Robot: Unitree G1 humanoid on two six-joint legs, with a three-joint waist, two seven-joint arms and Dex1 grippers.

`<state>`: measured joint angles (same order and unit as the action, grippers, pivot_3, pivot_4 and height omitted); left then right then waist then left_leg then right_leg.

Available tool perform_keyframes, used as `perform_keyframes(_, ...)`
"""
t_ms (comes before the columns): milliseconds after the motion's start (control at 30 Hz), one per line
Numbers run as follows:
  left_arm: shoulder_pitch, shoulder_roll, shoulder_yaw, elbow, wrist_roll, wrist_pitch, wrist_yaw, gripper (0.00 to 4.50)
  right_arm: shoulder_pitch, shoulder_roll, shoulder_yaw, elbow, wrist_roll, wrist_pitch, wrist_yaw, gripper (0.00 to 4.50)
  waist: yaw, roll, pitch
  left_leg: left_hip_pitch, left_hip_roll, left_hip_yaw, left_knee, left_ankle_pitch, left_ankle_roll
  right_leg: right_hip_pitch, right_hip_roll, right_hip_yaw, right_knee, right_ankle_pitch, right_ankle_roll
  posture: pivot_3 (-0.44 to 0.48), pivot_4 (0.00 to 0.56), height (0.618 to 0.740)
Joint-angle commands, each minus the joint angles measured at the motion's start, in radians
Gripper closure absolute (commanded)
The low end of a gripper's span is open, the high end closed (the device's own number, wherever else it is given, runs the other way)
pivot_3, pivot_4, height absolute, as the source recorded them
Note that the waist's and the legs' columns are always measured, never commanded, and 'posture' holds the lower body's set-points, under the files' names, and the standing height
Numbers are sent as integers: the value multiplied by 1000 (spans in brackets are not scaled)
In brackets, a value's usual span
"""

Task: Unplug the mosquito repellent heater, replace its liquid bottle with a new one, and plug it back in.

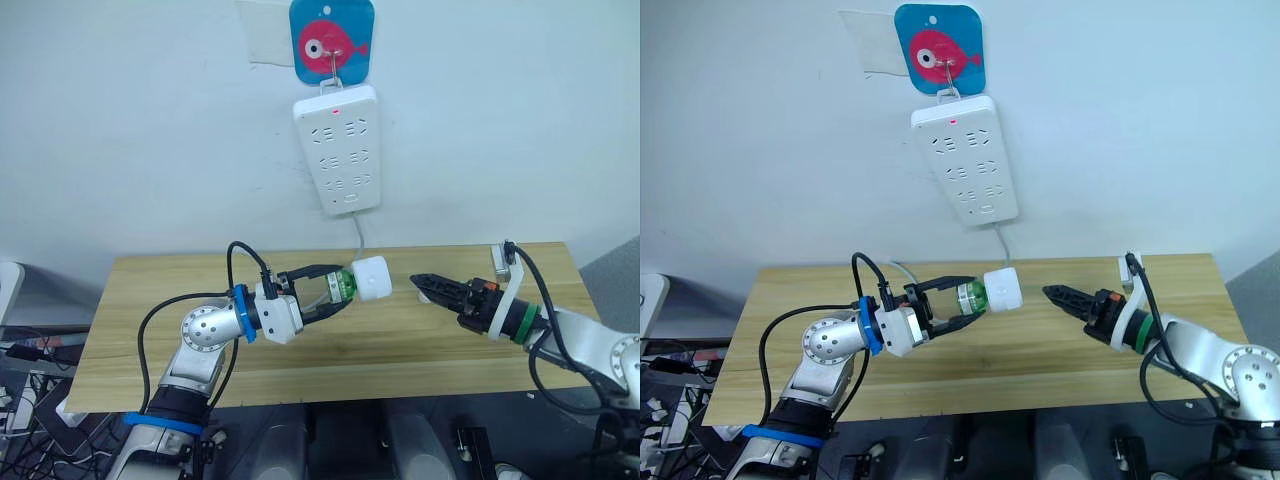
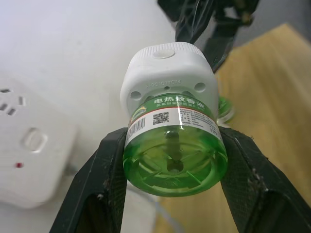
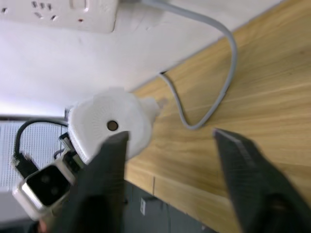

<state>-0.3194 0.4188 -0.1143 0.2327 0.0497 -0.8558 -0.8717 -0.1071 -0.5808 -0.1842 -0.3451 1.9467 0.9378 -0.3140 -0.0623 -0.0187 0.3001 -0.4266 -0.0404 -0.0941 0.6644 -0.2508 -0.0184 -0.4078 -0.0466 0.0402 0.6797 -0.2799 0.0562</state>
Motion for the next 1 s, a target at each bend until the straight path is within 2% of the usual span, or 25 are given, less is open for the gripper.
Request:
perform_keyframes(33,-20,18,7,21,107,-111,97,2244,27,158,-16,-150,26,-144,-162,403,-4,0,-1,0,1,-1,0,0,0,0,0,0,0,0,0,-115,274,740)
perform_keyframes(67,-24,21,4,28,134,-126,118,2244,27,214,-10,-182,26,-188,-217,33,-6,0,-1,0,1,-2,0,0,0,0,0,0,0,0,0,-115,274,740)
perform_keyframes(167,-42,23,-13,47,237,-138,187,2244,19,316,25,-264,26,-276,-342,33,-14,0,-1,0,0,-1,-1,0,0,-1,1,0,1,0,0,-116,277,740)
perform_keyframes(267,-69,18,-22,62,310,-117,257,2244,37,370,93,-358,26,-359,-435,33,-20,0,-1,0,-1,-1,-1,0,0,-1,1,0,1,0,0,-119,283,740)
perform_keyframes(400,-108,23,-25,71,368,-114,347,2244,64,386,137,-416,26,-442,-513,33,-26,0,-1,0,0,-1,-1,0,0,-1,1,-1,1,0,0,-123,286,740)
perform_keyframes(633,-130,59,-55,67,384,-152,421,2244,107,380,197,-479,26,-547,-603,33,-30,0,-1,0,0,-1,-1,0,0,-2,1,0,1,0,0,-132,292,740)
perform_keyframes(833,-162,45,-104,71,420,-154,464,2244,21,433,259,-462,26,-585,-645,33,-29,0,-1,0,0,0,-1,0,0,-2,1,0,1,0,0,-138,293,740)
perform_keyframes(1000,-175,38,-130,60,431,-150,493,2244,-33,461,249,-404,26,-577,-675,33,-31,0,-1,0,0,0,-1,0,0,-2,1,0,1,0,0,-138,293,740)
